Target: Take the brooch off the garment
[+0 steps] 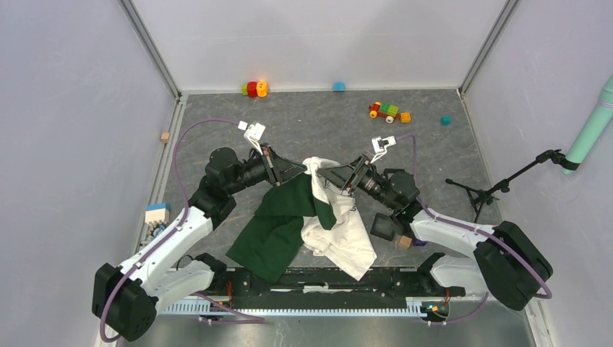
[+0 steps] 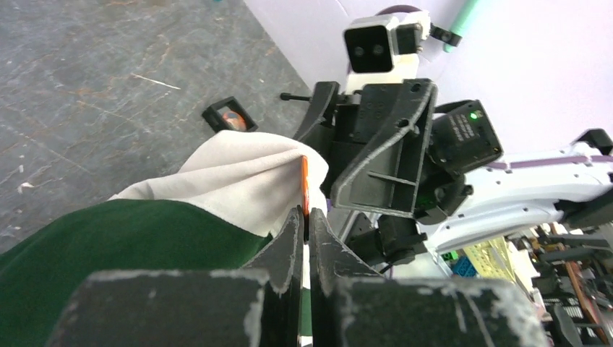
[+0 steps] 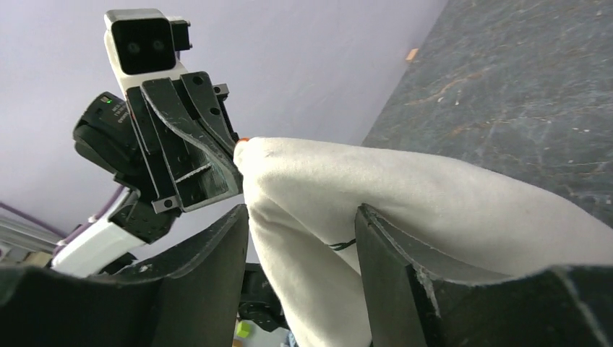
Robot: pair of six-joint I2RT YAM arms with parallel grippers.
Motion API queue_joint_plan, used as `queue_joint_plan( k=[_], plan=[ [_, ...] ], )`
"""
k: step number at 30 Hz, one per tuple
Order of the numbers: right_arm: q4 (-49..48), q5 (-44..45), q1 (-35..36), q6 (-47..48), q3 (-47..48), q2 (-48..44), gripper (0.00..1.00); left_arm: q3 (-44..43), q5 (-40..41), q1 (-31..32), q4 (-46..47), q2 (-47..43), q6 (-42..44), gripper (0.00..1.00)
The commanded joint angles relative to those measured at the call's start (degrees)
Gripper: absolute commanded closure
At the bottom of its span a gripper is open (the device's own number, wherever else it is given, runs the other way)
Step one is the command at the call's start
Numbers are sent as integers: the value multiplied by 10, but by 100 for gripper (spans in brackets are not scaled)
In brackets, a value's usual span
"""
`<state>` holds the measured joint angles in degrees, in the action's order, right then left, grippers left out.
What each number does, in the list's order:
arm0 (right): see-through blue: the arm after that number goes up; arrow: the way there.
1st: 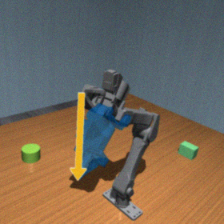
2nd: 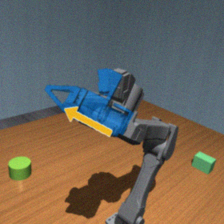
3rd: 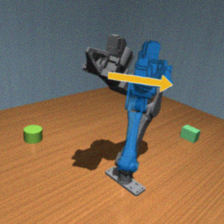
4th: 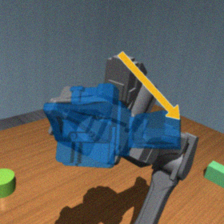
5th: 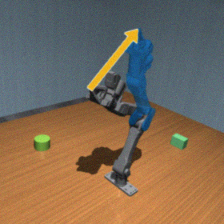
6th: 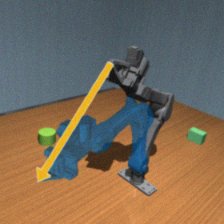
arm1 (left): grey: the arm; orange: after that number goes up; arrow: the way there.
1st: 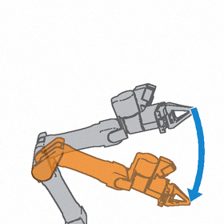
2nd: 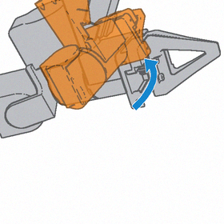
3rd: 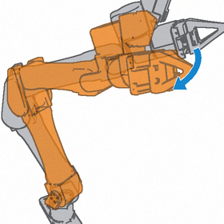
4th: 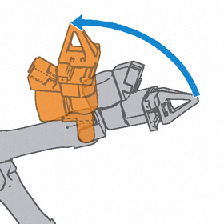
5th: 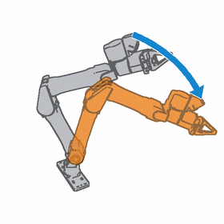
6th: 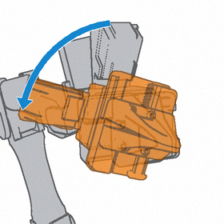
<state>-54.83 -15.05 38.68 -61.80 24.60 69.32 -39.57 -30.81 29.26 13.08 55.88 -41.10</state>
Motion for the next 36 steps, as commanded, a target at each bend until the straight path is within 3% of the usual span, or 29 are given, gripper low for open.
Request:
queue_joint_plan(
  k=[1,13,21,29,36],
  plan=[
    [-77,-14,1,-42,17,12,41,4,-50,-3,90,-18,-31,98],
    [-133,-38,13,-61,30,47,51,24,-65,-1,124,-19,-33,98],
    [-115,-36,17,-50,42,58,55,24,-76,-2,125,-12,-26,98],
    [-85,-34,20,-38,56,65,67,18,-102,0,115,-3,-11,98],
    [-10,-39,28,-7,83,72,72,4,-118,1,72,-4,24,98]
  ],
)
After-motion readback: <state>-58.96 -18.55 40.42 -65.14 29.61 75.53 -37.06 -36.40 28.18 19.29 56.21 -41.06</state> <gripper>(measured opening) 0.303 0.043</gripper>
